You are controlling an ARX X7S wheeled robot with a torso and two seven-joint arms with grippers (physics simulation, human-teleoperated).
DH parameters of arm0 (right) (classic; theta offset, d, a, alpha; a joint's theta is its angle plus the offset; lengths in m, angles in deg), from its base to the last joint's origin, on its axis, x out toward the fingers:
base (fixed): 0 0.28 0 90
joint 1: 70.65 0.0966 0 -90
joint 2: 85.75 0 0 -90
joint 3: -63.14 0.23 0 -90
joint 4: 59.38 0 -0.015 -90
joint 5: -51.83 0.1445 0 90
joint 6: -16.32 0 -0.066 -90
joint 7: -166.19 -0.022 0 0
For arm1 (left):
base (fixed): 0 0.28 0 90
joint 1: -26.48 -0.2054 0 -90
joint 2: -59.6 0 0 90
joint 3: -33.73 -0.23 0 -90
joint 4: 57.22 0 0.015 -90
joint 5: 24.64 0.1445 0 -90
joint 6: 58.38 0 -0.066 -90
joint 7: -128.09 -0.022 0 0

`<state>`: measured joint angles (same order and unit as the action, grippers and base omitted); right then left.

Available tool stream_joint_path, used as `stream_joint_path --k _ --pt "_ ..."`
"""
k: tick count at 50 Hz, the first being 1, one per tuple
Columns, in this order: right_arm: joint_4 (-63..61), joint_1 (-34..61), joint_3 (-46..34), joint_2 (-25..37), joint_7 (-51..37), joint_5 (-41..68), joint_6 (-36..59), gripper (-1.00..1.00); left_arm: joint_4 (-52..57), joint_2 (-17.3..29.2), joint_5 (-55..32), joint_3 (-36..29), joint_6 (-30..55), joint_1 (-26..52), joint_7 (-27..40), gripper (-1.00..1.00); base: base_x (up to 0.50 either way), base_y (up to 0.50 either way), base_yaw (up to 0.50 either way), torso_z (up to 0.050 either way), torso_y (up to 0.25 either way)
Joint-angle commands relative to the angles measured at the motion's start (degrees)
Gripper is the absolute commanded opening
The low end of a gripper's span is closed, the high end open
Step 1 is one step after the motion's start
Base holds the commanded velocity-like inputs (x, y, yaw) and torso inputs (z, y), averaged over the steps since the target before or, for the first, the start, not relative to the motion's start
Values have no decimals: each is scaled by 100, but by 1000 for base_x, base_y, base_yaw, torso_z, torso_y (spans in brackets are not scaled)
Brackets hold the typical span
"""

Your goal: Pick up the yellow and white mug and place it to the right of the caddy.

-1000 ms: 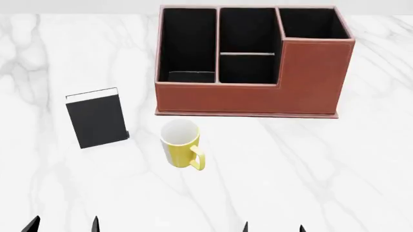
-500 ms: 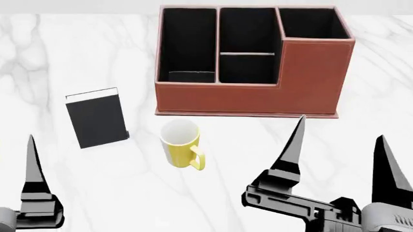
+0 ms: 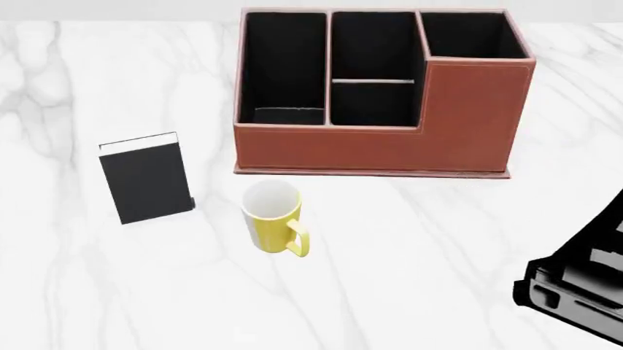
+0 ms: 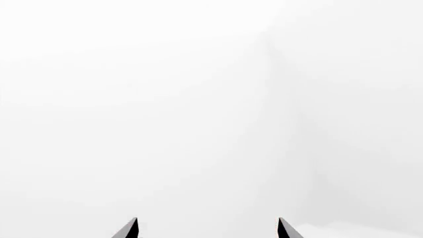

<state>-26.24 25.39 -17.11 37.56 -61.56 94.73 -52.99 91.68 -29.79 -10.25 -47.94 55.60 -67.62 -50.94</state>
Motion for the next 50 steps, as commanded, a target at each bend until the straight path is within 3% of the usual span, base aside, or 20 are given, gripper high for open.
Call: stream_joint_path --k 1,2,5,7,8,10,11,13,18,19,20,24,27,34,44,50 --pt "-5 -167 180 415 -398 253 -255 100 110 -57 -588 1125 -676 -815 82 100 0 0 0 0 0" --pt "2 -140 107 396 -394 209 -241 100 110 -55 -1041 1480 -940 -999 208 100 0 0 0 0 0" --pt "-27 -76 38 415 -414 207 -211 100 110 -44 -1309 1885 -1269 -1346 356 100 0 0 0 0 0" --pt "-22 -15 -124 405 -375 85 -177 100 110 1675 -3028 1587 -2521 -3065 2074 100 0 0 0 0 0" --pt "-16 4 -177 396 -371 41 -167 100 110 2534 -3491 1355 -2549 -3925 2934 100 0 0 0 0 0" --pt "-12 35 -285 384 -341 -16 -155 100 110 4253 -3376 1554 -2460 -4089 4653 100 0 0 0 0 0" --pt "-11 37 -290 386 -344 -18 -158 100 110 4742 -3364 1655 -2473 -4089 5512 100 0 0 0 0 0" --pt "2 81 -426 378 -320 -109 -119 100 110 3345 -3358 2330 -2607 -4089 4664 100 0 0 0 0 0" --pt "-18 138 -566 398 -327 -209 -68 100 110 1464 -3730 3509 -3034 -4089 2976 100 0 0 0 0 0" --pt "-18 138 -566 406 -325 -198 -72 100 110 1398 -3749 3549 -3052 -4089 2901 100 0 0 0 0 0" --pt "-21 135 -567 417 -323 -203 -75 100 110 956 -3986 3938 -3177 -4089 2534 100 0 0 0 0 0" --pt "-5 143 -602 425 -316 -159 -81 100 110 50 -4986 4971 -3516 -4089 1969 100 0 0 0 0 0" --pt "-35 158 -658 444 -309 -164 -70 100 110 -57 -5497 5350 -3553 -4089 2154 100 0 0 0 0 0" --pt "-68 162 -687 499 -315 -152 -94 100 110 -59 -5555 5387 -3603 -4089 2472 100 0 0 0 0 0" --pt "-106 181 -758 551 -346 -153 -121 100 109 -61 -6349 6204 -3379 -4089 4151 100 0 0 0 0 0" --pt "-201 169 -839 614 -351 -180 -161 100 109 -61 -6178 6471 -3204 -4089 4800 100 0 0 0 0 0"
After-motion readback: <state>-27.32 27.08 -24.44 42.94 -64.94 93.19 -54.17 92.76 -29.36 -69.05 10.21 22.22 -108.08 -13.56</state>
